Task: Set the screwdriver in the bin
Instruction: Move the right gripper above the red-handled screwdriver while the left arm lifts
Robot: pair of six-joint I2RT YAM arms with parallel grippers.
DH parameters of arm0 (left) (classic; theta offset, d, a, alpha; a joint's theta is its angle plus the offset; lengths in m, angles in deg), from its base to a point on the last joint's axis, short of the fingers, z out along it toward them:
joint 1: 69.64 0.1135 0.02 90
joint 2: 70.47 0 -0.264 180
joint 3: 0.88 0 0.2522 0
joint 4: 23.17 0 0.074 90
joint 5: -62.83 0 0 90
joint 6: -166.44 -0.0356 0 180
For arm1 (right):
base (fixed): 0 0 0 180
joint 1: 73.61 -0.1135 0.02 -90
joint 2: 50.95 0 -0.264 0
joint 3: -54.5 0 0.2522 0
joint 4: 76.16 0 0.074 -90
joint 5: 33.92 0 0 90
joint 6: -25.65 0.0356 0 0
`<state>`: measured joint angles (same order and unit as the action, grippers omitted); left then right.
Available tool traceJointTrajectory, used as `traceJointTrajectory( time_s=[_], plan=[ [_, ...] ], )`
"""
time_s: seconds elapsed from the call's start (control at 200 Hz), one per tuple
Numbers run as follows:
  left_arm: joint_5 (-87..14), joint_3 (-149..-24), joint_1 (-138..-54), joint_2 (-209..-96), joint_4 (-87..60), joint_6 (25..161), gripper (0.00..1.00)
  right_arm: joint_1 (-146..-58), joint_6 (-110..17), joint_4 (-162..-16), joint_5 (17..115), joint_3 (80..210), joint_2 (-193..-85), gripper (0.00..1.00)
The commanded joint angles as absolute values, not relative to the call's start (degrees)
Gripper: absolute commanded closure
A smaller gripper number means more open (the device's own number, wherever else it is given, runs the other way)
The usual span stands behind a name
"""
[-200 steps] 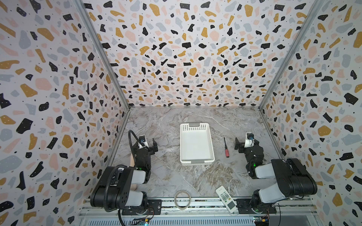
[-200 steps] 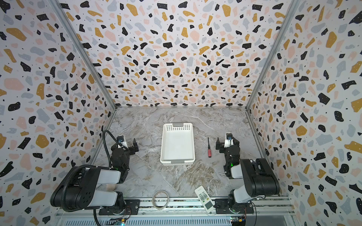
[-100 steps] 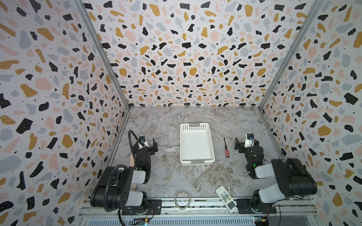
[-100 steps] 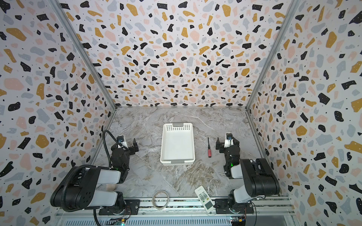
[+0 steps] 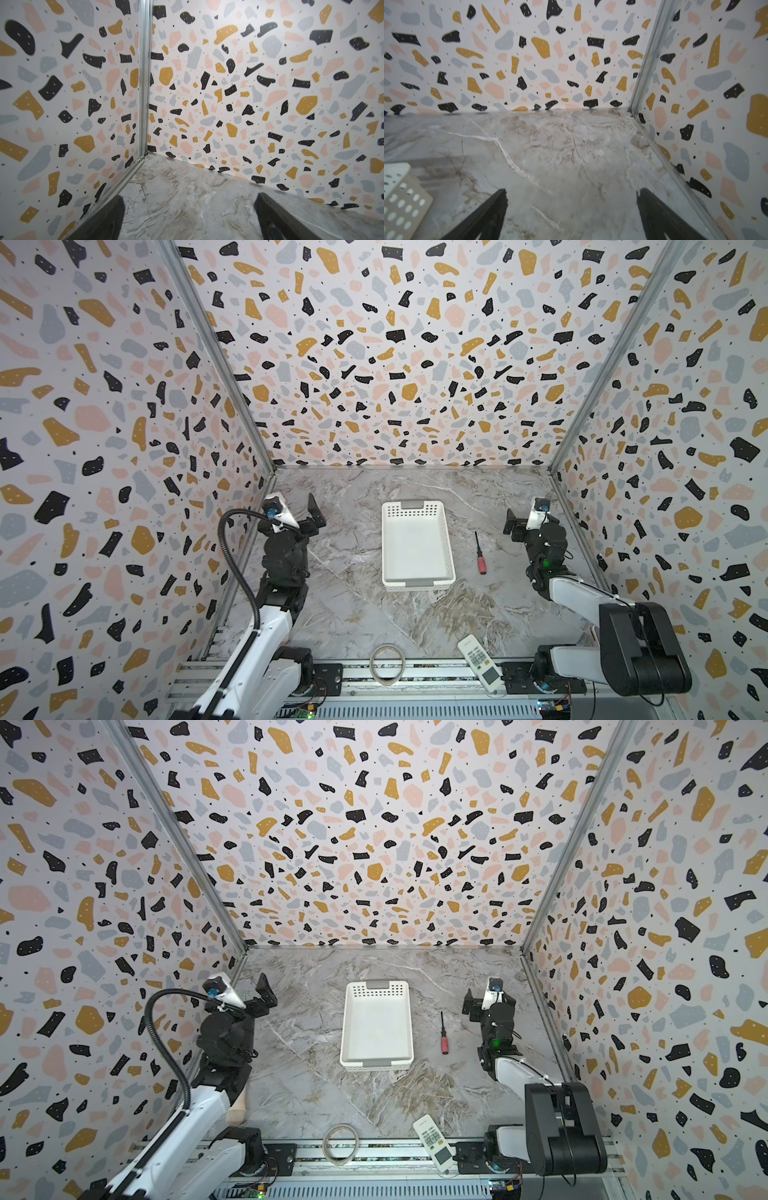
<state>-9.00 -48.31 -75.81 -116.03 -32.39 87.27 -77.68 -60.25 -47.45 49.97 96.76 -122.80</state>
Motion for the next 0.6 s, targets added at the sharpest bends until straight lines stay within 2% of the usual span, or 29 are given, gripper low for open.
traceJointTrajectory(
  time_s=[0.0,0.17,0.245,0.3,0.466,0.541,0.591],
  plan=[
    [-7.2,-55.7,-75.9,-112.6,-10.3,89.8,0.01,-77.7,-56.5,-57.9,56.3,99.8,-119.5,0.01],
    [-8.3,-62.1,-75.9,-107.2,2.1,86.5,0.00,-77.7,-54.0,-71.7,60.0,105.8,-119.8,0.01],
    [-5.7,-63.5,-75.9,-106.6,6.3,88.7,0.00,-77.7,-51.4,-73.0,61.6,105.3,-118.7,0.01],
    [-8.3,-63.3,-75.9,-106.5,7.7,87.7,0.00,-78.2,-49.7,-72.8,62.6,104.4,-117.6,0.01],
    [-15.7,-58.7,-75.9,-105.7,4.5,87.7,0.00,-80.9,-47.0,-82.2,59.0,107.2,-115.0,0.01],
    [-18.9,-57.0,-75.9,-107.2,1.9,87.5,0.01,-82.7,-47.2,-88.1,51.0,108.5,-113.8,0.01],
    [-18.8,-56.2,-75.9,-109.0,-0.2,87.6,0.00,-82.7,-46.8,-91.3,49.7,108.9,-113.3,0.01]
  ],
)
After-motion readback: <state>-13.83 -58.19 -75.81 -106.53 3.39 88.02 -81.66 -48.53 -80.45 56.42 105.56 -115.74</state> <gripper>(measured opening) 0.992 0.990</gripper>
